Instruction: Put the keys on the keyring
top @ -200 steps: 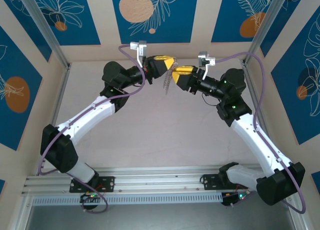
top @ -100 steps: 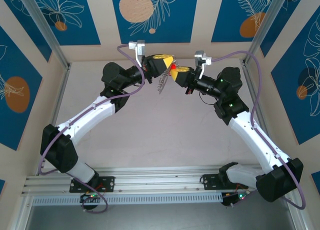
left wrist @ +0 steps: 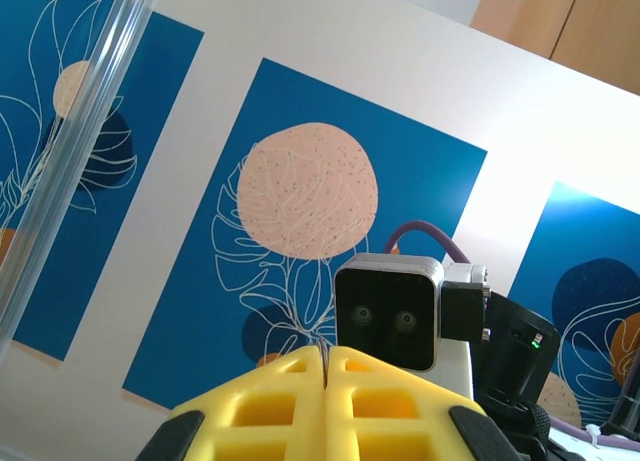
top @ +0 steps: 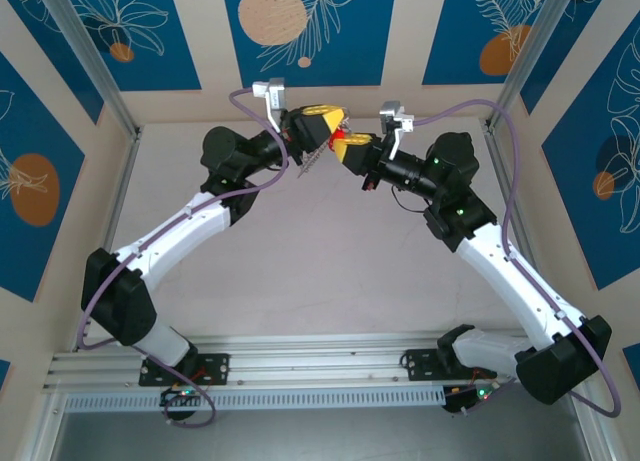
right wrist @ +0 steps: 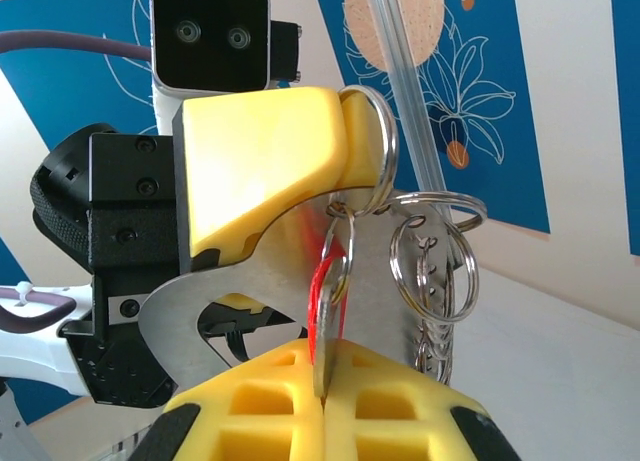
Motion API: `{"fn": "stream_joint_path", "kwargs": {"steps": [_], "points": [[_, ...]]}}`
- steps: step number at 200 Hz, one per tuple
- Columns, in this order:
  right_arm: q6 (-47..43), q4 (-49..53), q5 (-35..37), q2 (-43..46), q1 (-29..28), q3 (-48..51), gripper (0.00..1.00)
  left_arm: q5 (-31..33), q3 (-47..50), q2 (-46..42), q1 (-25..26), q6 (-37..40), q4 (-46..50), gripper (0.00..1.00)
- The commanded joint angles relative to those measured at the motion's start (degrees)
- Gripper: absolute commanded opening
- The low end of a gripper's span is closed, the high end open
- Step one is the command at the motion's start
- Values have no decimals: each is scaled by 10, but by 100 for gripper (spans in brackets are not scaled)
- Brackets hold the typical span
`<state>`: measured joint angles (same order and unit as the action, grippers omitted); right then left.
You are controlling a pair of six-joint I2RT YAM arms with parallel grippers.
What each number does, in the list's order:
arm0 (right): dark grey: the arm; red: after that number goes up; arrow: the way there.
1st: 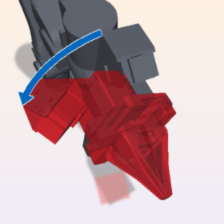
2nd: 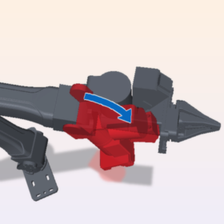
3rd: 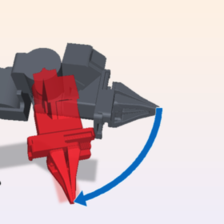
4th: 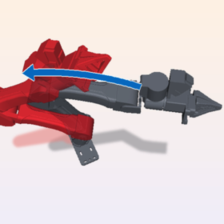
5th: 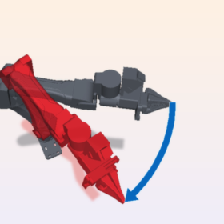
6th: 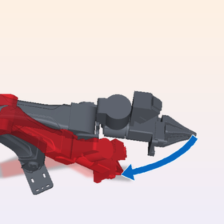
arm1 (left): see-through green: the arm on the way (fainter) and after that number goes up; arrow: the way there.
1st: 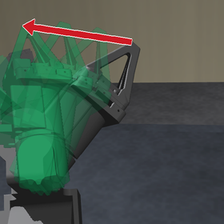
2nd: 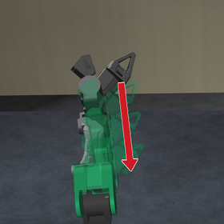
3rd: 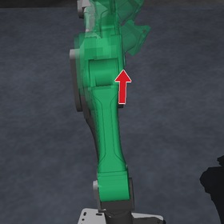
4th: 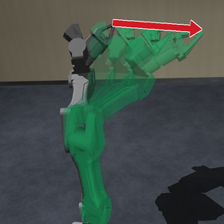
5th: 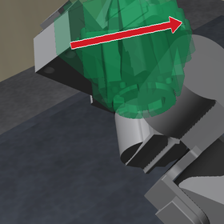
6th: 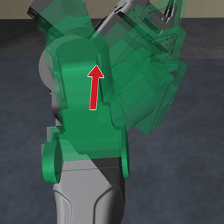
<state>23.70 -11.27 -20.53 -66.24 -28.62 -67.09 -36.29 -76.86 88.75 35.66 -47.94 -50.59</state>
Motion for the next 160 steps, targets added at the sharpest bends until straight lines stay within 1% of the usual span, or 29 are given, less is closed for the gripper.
{"fn": "stream_joint_path", "kwargs": {"steps": [1,8,15,23,31,68,95,125,160], "points": [[-39,57,-52,-1,-28,-6,12,17,-2,13,8,-7,-12,0],[-40,66,-52,5,-24,-5,22,16,-2,12,8,-6,-11,0],[-43,76,-51,14,-20,-3,28,16,-2,11,8,-5,-9,0],[-47,89,-49,25,-15,-1,32,16,-2,11,8,-3,-7,0],[-50,100,-51,39,-7,3,34,15,-1,10,8,-2,-4,0],[-39,120,-66,107,42,18,34,9,-2,11,8,0,0,0],[-33,121,-71,128,71,3,33,-1,-3,11,9,1,3,0],[-10,103,-66,111,98,-26,30,-10,-5,10,10,6,10,0],[36,60,-106,63,124,-59,28,-22,-8,9,12,10,18,0]]}}
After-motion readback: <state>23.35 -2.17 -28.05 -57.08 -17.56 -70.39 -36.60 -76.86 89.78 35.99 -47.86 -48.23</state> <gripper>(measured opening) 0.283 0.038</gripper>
